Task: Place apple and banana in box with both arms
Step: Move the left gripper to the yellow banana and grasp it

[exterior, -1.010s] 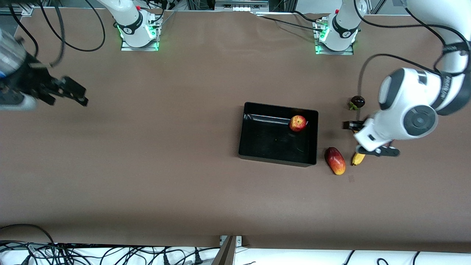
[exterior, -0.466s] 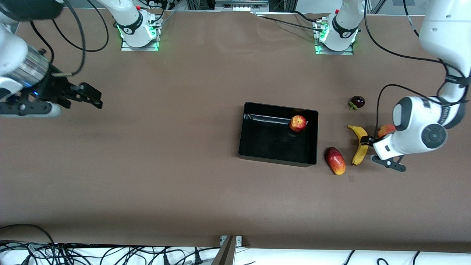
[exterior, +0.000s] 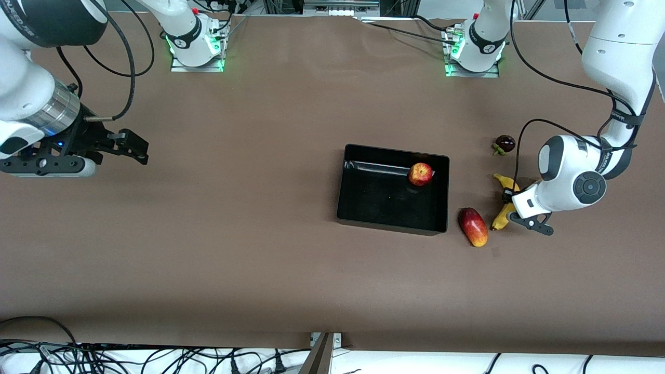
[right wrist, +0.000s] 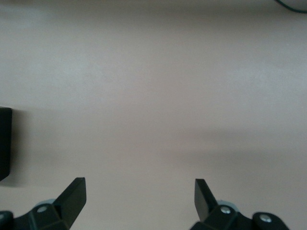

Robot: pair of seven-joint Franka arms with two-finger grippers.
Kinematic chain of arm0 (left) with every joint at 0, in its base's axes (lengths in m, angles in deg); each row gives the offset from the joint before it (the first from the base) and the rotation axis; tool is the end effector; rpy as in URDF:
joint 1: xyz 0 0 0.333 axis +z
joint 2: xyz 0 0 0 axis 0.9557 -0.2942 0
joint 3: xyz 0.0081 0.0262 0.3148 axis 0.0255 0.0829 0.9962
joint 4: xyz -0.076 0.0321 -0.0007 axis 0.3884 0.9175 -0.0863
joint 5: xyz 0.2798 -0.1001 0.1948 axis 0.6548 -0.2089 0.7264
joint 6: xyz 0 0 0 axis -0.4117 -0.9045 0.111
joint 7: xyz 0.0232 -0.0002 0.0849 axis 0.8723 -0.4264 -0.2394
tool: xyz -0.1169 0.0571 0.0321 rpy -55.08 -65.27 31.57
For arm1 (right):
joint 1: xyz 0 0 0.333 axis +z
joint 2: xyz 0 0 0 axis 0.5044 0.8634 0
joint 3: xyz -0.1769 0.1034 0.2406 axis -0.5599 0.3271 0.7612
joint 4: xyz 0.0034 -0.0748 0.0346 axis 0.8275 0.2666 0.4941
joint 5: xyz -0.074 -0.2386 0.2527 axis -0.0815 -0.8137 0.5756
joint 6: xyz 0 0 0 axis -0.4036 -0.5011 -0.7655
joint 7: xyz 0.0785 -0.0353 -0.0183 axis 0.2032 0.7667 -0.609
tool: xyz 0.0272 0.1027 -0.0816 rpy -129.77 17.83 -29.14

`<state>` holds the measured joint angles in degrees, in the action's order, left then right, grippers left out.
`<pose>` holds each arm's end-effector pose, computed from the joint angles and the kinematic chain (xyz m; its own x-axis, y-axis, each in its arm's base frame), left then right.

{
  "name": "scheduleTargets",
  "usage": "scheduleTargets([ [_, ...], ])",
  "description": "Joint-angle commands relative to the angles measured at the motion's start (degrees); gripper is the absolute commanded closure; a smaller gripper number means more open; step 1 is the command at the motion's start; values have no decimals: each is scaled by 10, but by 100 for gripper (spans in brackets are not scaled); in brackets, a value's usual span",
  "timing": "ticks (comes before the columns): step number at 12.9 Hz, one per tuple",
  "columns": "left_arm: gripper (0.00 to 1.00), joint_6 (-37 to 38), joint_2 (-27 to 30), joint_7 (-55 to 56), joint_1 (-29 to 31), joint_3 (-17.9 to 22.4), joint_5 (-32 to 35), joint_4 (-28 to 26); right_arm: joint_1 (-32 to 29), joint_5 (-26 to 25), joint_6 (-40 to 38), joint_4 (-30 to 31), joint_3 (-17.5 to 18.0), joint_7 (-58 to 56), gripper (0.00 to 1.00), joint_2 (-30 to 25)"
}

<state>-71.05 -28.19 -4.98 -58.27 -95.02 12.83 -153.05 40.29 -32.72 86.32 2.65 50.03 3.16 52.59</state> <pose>0.5795 0.0484 0.1856 0.9135 -0.3724 -0.1637 -0.3706 -0.9278 0.0429 0.5786 0.1046 0.5623 0.9995 -0.0050 0.0321 -0.0050 -1.0000 0.0010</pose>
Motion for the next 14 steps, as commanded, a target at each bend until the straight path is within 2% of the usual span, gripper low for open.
scheduleTargets([
  [1,100,28,47,0,0,-7,12,-2,-5,-8,4,3,0,-8,0,6],
  [4,100,184,100,55,-4,-41,12,52,-3,-4,4,3,0,-1,0,7],
  [6,100,285,104,130,-5,-88,4,119,-1,-8,4,2,0,17,0,4],
  [7,100,309,101,196,-8,-117,2,137,-3,-7,5,1,-1,14,0,4],
  [8,100,310,99,268,-21,-150,2,143,-3,-6,4,1,-1,17,0,4],
  [9,100,306,88,330,-41,-166,2,149,-4,-8,4,1,-1,17,0,4],
  [11,100,295,51,406,-105,-168,-19,189,-6,-6,-4,2,-3,15,0,4],
  [14,100,220,7,468,-169,-167,-13,187,-5,0,-10,4,-1,14,0,-1],
])
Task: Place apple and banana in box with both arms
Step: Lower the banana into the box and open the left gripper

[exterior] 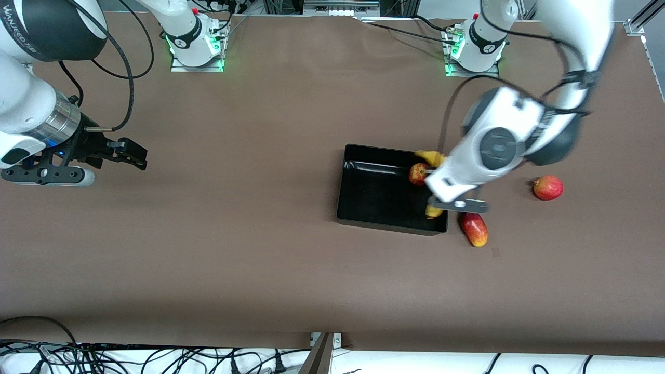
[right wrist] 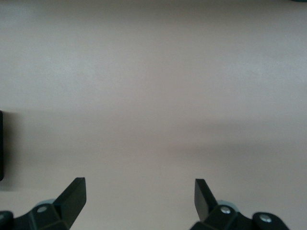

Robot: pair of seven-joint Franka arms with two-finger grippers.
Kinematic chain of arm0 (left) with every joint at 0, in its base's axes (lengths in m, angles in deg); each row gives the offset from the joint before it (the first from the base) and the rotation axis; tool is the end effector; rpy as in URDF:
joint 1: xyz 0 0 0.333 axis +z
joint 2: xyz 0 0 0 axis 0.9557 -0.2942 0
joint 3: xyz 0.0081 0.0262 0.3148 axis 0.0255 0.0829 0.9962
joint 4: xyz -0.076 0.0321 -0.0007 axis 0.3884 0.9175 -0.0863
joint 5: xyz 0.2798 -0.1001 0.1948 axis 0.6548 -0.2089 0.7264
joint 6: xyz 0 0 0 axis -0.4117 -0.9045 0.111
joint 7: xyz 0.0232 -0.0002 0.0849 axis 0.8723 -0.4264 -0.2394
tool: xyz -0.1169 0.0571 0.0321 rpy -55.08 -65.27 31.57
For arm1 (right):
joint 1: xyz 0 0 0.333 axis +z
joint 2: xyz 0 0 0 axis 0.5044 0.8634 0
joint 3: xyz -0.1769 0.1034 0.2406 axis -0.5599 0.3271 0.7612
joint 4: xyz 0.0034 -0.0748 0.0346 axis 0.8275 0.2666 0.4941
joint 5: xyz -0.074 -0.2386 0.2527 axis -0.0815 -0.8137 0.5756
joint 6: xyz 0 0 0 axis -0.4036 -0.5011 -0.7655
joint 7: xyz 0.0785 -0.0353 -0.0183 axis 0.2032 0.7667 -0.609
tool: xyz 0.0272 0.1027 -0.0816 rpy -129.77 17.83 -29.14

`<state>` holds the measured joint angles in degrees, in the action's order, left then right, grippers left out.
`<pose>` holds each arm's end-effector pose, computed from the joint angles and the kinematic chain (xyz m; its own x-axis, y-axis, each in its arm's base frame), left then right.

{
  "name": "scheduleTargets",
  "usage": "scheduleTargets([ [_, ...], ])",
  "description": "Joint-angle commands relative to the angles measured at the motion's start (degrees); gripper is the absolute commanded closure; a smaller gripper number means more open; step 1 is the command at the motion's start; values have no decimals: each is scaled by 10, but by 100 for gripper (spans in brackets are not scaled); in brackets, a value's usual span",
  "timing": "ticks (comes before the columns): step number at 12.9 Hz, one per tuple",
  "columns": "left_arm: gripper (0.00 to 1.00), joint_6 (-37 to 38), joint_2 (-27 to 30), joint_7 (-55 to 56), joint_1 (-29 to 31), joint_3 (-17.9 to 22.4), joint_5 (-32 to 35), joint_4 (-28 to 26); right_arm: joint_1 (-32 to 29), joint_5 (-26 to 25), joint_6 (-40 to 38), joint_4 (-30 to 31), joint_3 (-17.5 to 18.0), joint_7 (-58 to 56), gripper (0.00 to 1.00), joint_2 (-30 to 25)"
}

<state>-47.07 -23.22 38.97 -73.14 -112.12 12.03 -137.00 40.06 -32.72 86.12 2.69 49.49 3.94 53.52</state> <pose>0.5643 -0.2454 0.3392 0.9780 -0.0944 -0.1863 -0.0978 -0.9952 -0.0090 0.5830 0.0979 0.5521 0.9994 -0.0317 0.0125 -0.0318 -0.9995 0.0066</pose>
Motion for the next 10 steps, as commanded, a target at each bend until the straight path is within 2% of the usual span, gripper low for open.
scheduleTargets([
  [1,100,-44,-58,47,-47,6,-4,25,-3,0,-15,5,6,7,0,-16],
  [4,100,-88,-111,110,-88,9,9,21,0,1,-11,4,7,3,0,-12],
  [6,100,-87,-134,175,-106,9,78,19,-1,2,-10,4,7,2,0,-12],
  [7,100,-87,-139,189,-107,8,83,19,-1,2,-10,4,7,3,0,-11],
  [8,88,-87,-140,191,-106,7,82,20,-1,3,-10,4,7,3,0,-11],
  [9,1,-86,-137,196,-101,7,78,21,-1,3,-10,4,7,3,0,-11],
  [10,0,-81,-132,205,-97,6,78,23,-1,2,-10,4,7,3,0,-11],
])
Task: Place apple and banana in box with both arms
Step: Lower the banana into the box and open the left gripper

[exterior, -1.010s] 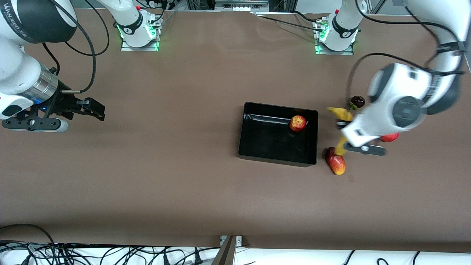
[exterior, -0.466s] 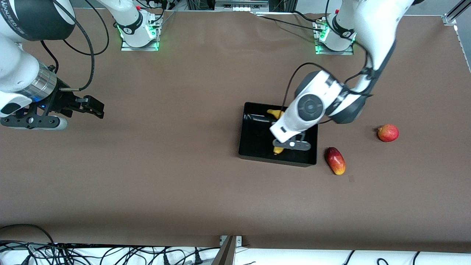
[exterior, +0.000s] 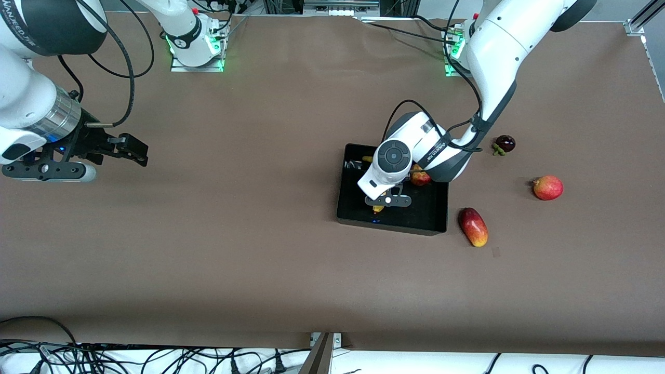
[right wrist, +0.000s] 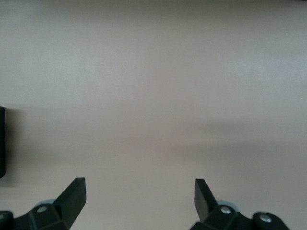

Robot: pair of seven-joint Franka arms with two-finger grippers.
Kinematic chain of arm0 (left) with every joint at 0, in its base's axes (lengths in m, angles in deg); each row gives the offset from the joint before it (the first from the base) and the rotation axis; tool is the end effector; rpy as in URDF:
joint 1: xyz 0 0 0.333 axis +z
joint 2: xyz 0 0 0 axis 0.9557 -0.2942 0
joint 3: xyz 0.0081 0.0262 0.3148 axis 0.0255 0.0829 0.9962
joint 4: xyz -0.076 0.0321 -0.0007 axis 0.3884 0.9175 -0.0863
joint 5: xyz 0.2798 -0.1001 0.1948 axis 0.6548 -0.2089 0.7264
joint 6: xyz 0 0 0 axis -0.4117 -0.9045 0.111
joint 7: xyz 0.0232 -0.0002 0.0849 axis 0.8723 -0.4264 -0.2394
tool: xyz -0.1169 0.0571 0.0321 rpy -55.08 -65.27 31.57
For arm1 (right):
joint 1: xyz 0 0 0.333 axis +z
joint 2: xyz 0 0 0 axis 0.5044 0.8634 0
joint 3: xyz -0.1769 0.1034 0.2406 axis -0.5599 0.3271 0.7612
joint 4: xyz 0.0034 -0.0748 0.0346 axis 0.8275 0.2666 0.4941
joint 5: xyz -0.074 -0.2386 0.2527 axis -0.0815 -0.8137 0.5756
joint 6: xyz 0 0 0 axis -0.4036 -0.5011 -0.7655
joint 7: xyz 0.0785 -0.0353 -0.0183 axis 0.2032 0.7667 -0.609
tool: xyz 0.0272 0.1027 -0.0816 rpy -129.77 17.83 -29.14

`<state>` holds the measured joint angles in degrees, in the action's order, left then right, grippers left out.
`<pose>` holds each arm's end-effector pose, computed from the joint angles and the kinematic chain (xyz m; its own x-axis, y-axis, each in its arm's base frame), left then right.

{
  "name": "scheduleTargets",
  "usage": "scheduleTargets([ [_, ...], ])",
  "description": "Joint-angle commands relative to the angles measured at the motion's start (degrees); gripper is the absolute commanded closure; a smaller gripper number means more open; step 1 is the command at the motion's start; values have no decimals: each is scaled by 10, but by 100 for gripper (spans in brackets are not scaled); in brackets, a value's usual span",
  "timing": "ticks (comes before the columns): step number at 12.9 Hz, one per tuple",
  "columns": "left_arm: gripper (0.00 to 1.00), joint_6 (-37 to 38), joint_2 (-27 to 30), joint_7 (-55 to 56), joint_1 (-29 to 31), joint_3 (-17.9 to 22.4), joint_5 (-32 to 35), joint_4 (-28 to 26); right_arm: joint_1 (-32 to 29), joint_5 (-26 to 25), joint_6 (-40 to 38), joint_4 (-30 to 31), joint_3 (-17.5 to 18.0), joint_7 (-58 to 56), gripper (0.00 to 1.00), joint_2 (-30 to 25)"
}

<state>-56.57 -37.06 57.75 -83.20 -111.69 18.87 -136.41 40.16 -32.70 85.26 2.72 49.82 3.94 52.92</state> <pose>0.5304 -0.3426 0.2120 0.9781 0.0180 -0.2075 0.0027 -0.9973 -0.0738 0.5780 0.1012 0.5567 0.9997 -0.0245 0.0072 -0.0245 -0.9997 0.0060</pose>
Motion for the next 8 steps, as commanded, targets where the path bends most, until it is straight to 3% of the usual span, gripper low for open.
scheduleTargets([
  [1,0,15,19,17,6,3,10,21,-2,3,-2,4,3,3,0,-5],
  [4,0,71,61,-29,58,-13,-6,27,-2,3,-2,4,3,3,0,-5],
  [8,0,199,111,-163,98,-27,-76,90,-3,3,-1,4,3,3,0,-5],
])
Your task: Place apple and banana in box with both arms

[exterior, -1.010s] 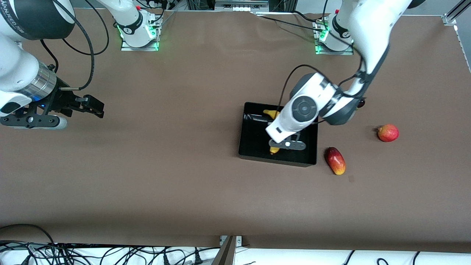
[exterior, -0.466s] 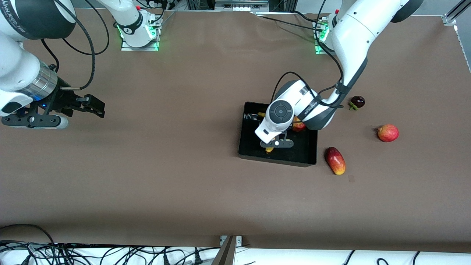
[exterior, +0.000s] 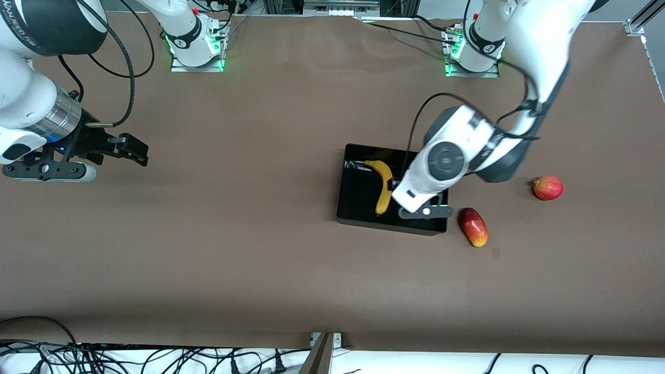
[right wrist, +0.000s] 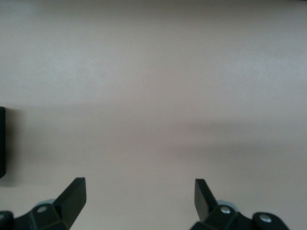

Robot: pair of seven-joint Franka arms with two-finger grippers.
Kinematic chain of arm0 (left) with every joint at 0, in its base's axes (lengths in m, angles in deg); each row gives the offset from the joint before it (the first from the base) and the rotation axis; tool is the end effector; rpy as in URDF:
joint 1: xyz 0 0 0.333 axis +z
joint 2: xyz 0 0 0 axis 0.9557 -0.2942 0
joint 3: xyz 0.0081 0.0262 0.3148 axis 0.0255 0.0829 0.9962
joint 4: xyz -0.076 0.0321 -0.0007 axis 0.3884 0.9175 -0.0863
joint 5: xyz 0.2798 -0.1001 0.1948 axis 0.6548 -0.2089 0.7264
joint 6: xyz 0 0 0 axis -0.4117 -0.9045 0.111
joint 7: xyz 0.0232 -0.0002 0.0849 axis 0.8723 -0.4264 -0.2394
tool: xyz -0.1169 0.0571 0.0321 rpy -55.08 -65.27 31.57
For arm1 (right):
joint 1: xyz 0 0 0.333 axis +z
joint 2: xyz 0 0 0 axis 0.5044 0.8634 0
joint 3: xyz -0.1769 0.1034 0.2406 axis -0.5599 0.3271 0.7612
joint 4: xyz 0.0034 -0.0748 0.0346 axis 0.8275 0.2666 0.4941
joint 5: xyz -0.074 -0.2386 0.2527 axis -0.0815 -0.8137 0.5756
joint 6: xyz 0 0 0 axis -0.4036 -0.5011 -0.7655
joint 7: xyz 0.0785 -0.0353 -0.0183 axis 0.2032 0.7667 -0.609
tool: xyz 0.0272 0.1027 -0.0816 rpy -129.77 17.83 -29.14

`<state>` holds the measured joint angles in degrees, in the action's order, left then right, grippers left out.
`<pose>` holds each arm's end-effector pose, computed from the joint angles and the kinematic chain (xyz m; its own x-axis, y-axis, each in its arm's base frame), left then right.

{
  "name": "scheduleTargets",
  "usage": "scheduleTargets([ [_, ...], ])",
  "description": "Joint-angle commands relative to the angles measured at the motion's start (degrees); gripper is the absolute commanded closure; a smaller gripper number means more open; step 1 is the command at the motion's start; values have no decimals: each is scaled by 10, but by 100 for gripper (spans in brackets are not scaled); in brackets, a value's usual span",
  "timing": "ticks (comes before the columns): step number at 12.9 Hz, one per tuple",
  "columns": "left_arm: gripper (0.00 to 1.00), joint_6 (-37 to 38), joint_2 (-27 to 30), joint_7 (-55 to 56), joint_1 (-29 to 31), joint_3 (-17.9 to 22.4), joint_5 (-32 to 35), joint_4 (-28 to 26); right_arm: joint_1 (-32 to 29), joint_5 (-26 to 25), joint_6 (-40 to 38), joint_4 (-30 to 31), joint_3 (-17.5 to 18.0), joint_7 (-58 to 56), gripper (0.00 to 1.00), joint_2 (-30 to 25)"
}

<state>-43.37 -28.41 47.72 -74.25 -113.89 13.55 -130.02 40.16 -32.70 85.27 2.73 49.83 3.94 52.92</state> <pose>0.5769 -0.2661 0.3348 0.9775 0.0231 -0.2096 0.0183 -0.9995 -0.0247 0.5780 0.1013 0.5566 0.9997 -0.0243 0.0072 -0.0243 -0.9997 0.0060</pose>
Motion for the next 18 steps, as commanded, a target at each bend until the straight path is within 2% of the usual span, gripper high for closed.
scheduleTargets([
  [1,0,115,25,-88,17,-4,-22,59,-3,3,-1,3,2,2,0,-5],
  [3,0,219,30,-128,35,-4,-14,119,-3,3,-1,3,2,2,0,-5],
  [4,0,264,50,-147,40,-3,-14,137,-3,3,-1,3,2,2,0,-5],
  [6,0,278,101,-186,66,4,-25,148,-3,3,-1,3,2,2,0,-5],
  [7,0,267,131,-208,66,26,-28,137,-3,3,-2,3,2,2,0,-5],
  [8,0,256,156,-238,65,65,-44,123,-3,3,-2,4,2,2,0,-5],
  [10,0,240,246,-334,65,148,-100,37,-3,3,-2,4,2,2,0,-5],
  [11,0,209,283,-356,65,190,-108,0,-3,3,-2,3,2,2,0,-5],
  [12,0,185,312,-367,65,213,-109,-35,-3,3,-2,4,2,2,0,-5],
  [14,0,126,372,-361,41,247,-108,-100,-3,3,-2,3,1,2,0,-5],
  [15,0,112,382,-355,37,247,-107,-111,-3,3,-2,3,1,2,0,-5],
  [18,0,159,374,-284,15,245,-108,-102,-4,3,-2,4,1,2,0,-5],
])
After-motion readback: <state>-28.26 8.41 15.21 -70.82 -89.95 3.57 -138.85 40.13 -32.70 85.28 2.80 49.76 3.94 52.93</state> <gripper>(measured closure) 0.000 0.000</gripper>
